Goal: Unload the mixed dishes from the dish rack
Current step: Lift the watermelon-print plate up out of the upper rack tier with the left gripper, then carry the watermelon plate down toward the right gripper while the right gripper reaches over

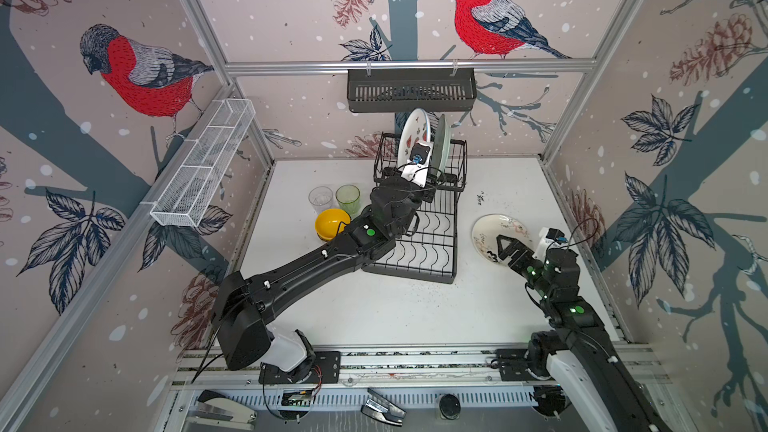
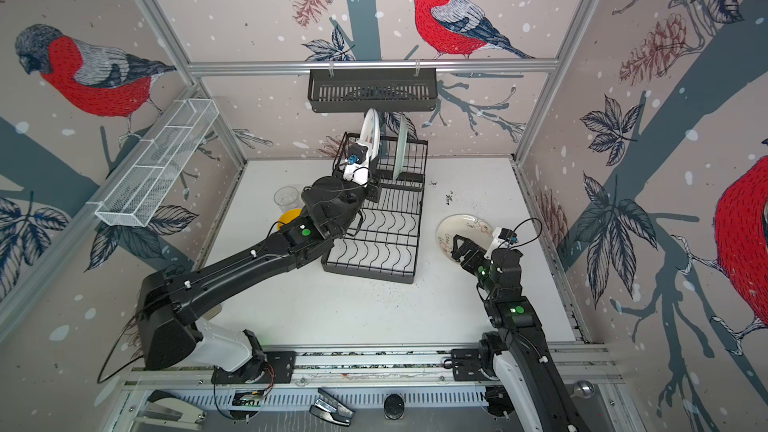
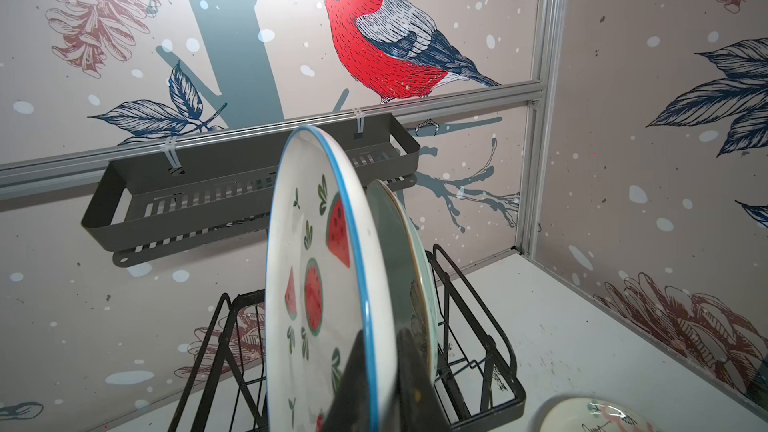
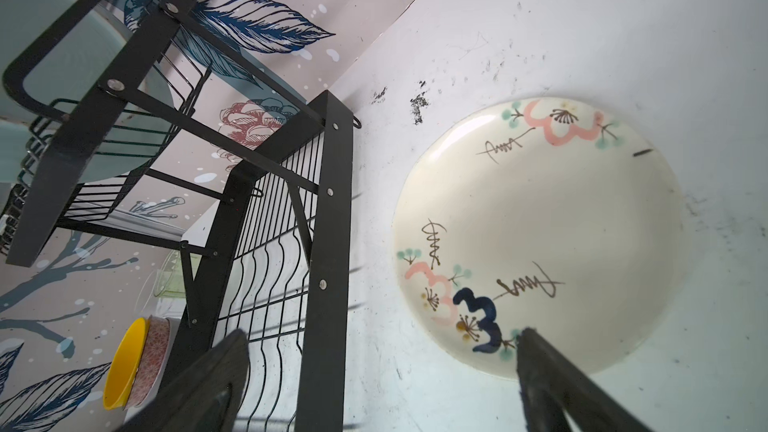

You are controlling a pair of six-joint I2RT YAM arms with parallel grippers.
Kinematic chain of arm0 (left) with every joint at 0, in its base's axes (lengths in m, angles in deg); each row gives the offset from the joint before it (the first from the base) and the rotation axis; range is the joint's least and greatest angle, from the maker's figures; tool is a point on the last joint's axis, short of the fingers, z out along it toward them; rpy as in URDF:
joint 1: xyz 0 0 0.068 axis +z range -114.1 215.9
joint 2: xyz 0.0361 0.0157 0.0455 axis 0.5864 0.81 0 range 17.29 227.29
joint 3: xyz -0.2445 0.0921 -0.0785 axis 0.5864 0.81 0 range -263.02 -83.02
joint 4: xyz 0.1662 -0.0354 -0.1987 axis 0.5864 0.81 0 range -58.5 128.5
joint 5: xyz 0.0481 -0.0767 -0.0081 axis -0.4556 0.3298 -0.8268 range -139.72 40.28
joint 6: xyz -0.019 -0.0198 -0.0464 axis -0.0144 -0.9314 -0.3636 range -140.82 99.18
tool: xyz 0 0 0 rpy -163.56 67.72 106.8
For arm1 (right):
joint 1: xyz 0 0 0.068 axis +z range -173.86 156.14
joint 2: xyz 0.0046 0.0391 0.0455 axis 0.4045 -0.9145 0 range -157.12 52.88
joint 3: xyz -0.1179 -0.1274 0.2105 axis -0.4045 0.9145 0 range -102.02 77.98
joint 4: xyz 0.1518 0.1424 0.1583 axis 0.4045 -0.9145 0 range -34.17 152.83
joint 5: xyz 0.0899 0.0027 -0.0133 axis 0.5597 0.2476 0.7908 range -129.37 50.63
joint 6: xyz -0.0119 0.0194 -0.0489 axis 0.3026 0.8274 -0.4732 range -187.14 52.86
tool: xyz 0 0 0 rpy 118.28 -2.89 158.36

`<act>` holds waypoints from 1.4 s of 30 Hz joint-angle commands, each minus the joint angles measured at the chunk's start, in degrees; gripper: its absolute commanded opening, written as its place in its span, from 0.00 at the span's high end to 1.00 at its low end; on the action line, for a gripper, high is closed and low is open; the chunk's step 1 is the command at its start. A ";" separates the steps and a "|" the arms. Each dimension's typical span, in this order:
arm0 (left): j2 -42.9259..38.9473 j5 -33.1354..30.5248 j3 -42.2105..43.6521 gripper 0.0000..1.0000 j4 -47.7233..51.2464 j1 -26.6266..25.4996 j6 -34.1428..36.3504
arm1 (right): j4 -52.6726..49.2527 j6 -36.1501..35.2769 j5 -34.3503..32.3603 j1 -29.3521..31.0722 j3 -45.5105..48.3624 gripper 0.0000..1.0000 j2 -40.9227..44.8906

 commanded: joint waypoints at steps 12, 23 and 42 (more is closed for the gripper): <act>-7.50 -1.86 5.35 1.00 -10.30 -5.64 2.03 | -1.61 0.29 2.17 0.04 -1.31 0.01 1.30; -13.79 -6.17 10.92 1.00 -7.81 -13.10 3.04 | 0.14 2.76 6.51 -0.04 -1.40 0.00 -1.07; -27.62 -8.23 25.45 1.00 -3.77 -16.20 -1.51 | -1.49 8.21 11.74 0.06 -2.28 0.00 0.74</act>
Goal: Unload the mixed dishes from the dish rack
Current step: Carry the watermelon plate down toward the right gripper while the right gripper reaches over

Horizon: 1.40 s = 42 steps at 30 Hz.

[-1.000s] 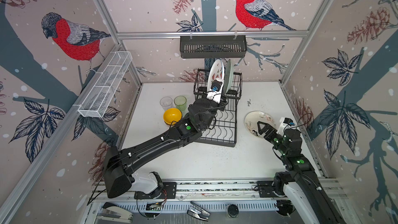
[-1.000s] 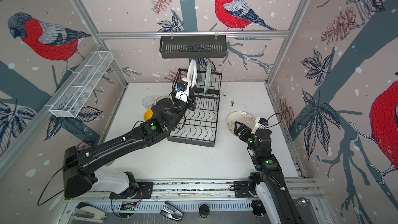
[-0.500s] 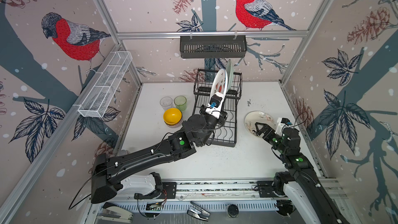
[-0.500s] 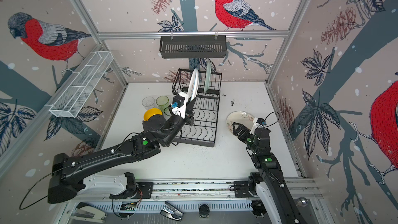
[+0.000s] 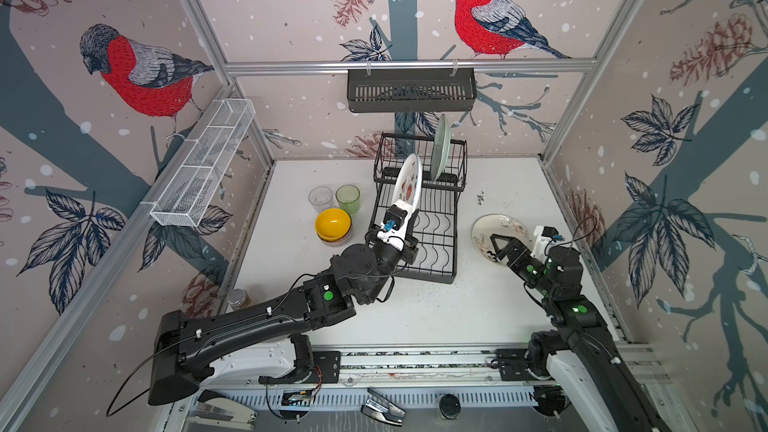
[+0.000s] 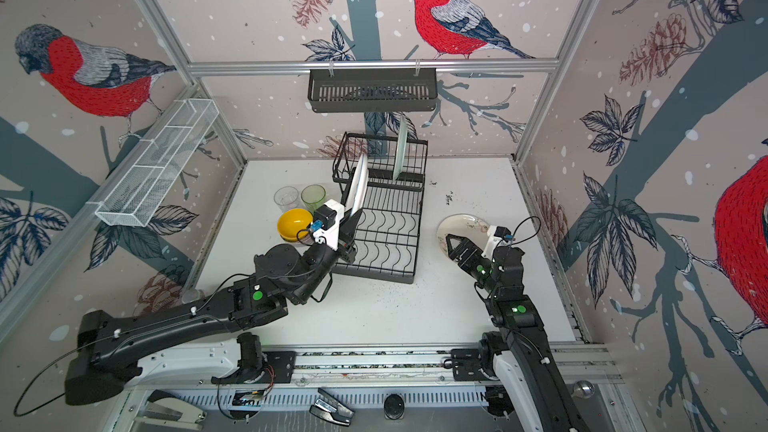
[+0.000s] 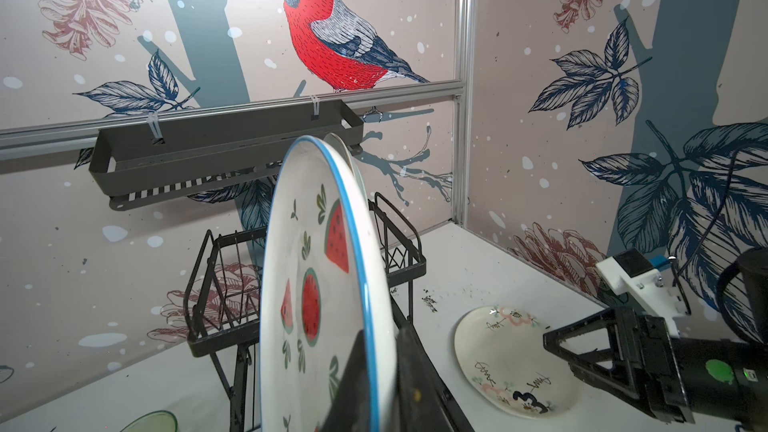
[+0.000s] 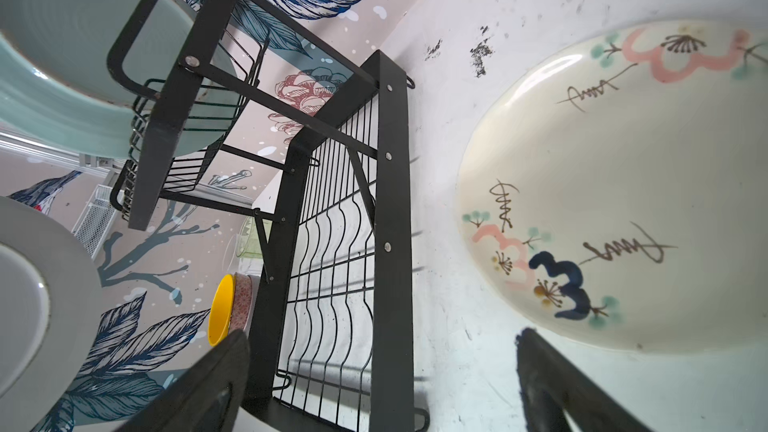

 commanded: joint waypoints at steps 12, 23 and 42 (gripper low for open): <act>-4.97 4.00 7.36 1.00 0.06 -0.07 -4.61 | 3.23 3.57 7.48 0.36 -0.32 0.01 0.06; -2.21 6.02 12.84 1.00 -2.30 -0.02 -6.97 | 4.72 5.41 8.11 0.90 -2.29 0.01 -0.64; 13.73 12.08 11.17 1.00 -12.15 -2.40 -4.79 | 6.25 8.30 8.60 2.96 -4.83 0.00 -4.39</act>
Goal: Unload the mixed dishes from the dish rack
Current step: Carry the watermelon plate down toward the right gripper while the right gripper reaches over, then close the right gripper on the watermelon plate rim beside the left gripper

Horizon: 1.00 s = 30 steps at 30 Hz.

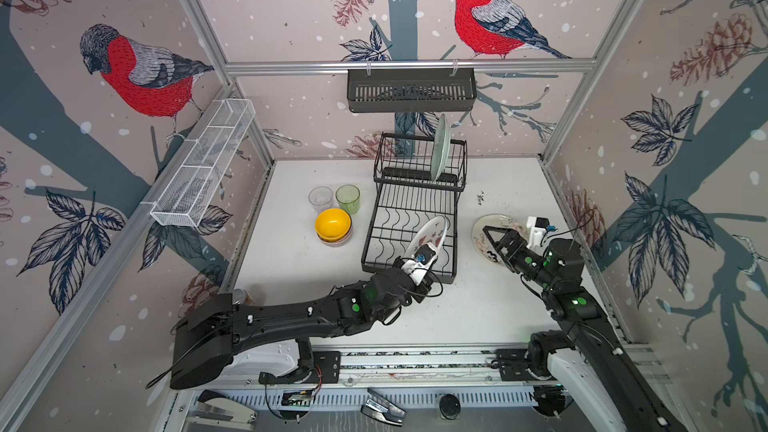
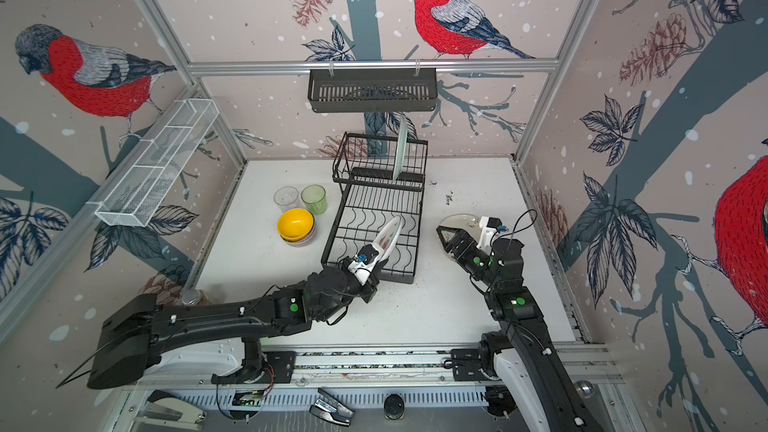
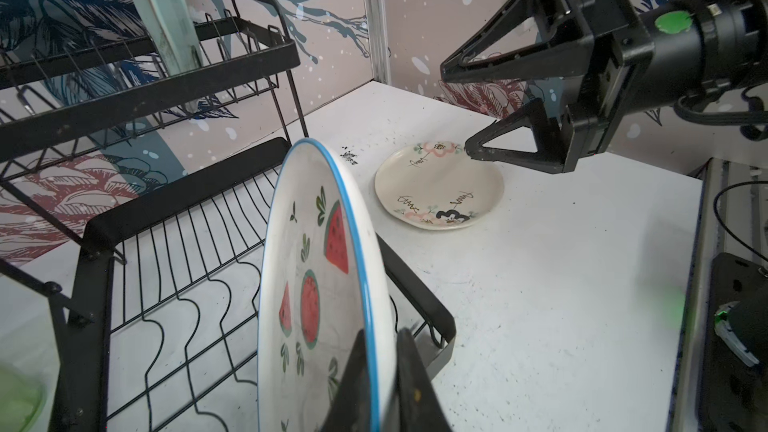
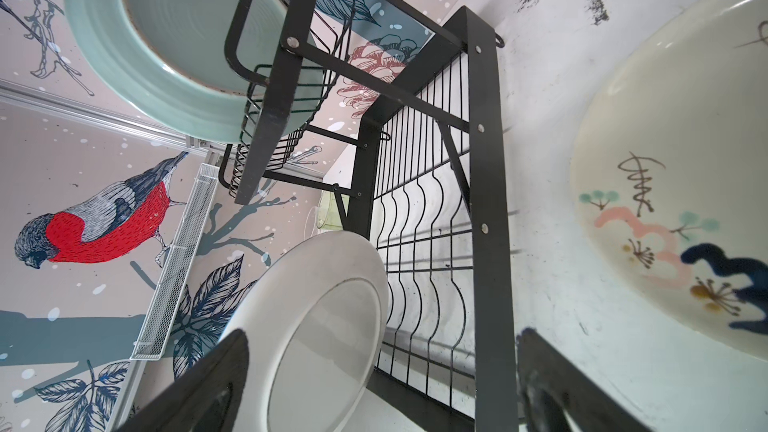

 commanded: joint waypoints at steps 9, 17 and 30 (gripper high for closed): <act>10.40 0.05 -8.20 1.00 -9.77 -2.84 10.83 | -2.97 -0.95 0.83 0.17 -3.35 0.00 -0.70; 17.30 -3.32 -13.92 1.00 -10.14 -5.50 17.45 | -6.84 -2.10 0.69 -0.01 -4.75 0.00 -1.83; 22.66 -6.75 -17.60 1.00 -13.44 -6.70 25.40 | -14.99 -9.03 5.37 -0.12 -10.90 0.31 -9.28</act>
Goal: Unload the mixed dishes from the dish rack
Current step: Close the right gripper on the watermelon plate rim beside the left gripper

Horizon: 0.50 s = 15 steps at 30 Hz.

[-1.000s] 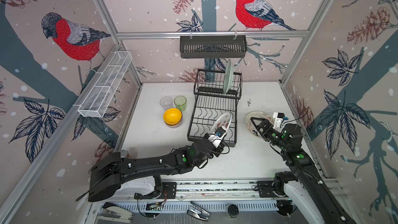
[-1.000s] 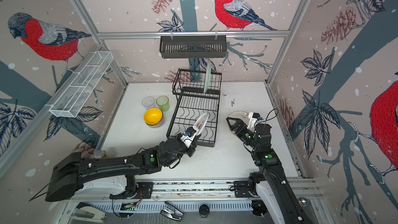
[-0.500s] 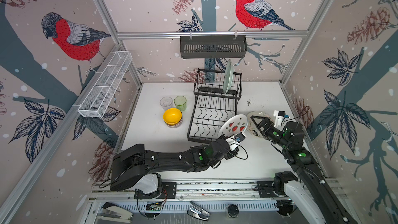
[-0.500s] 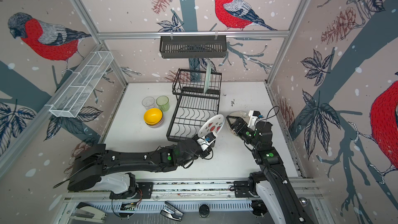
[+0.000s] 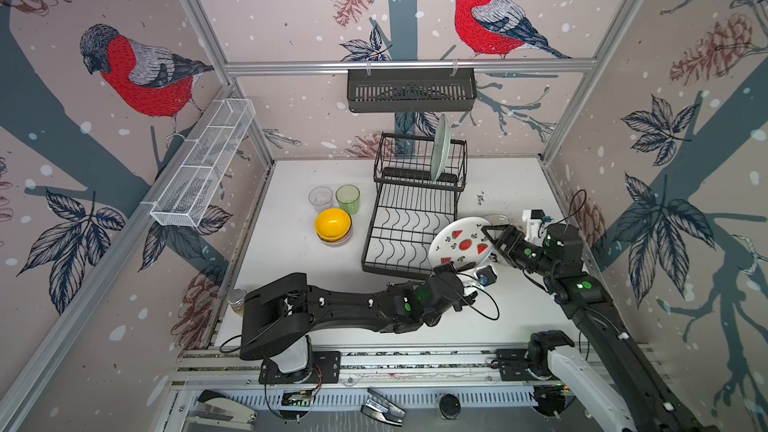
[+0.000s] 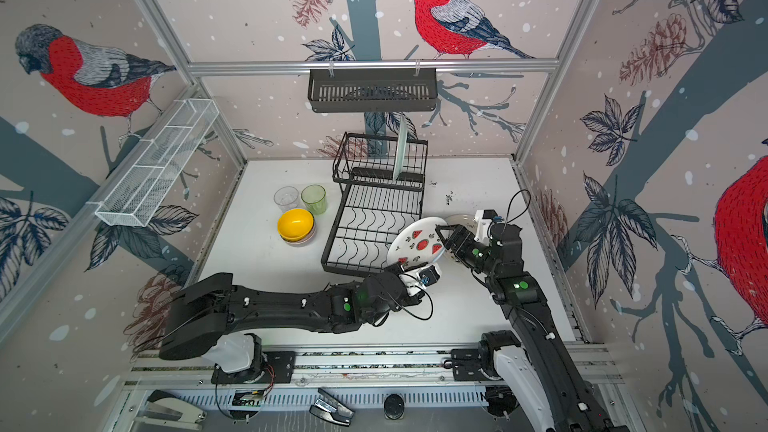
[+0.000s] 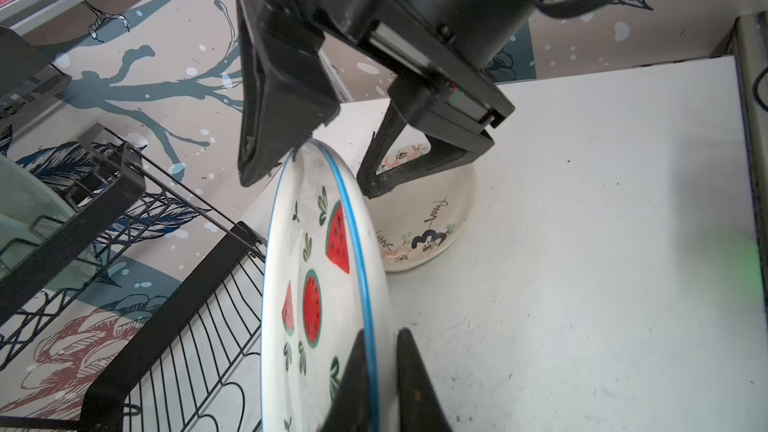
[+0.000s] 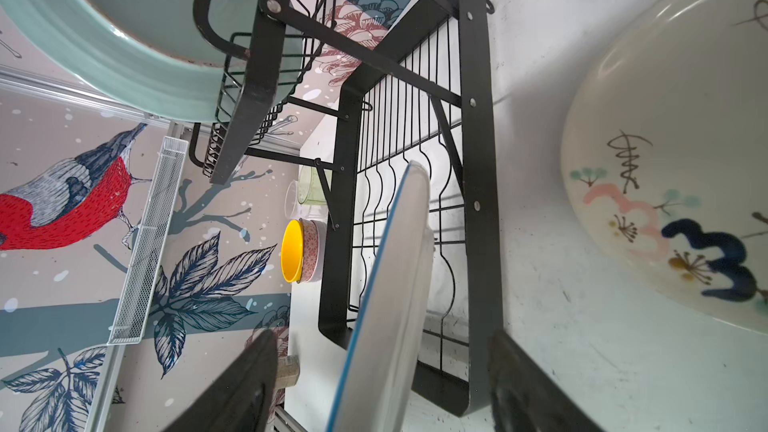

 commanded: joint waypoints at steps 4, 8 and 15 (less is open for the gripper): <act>1.53 -3.67 -1.62 1.00 -11.53 -0.56 5.48 | -1.65 -2.76 5.51 -0.03 -0.42 0.41 -3.48; 3.31 -4.71 -3.36 1.00 -11.43 -1.58 7.36 | -0.26 -2.20 7.06 -0.51 -0.05 0.56 -4.32; 5.55 -7.24 -3.80 1.00 -13.24 -2.56 9.11 | 0.50 -1.54 8.08 -2.31 0.47 0.87 -3.77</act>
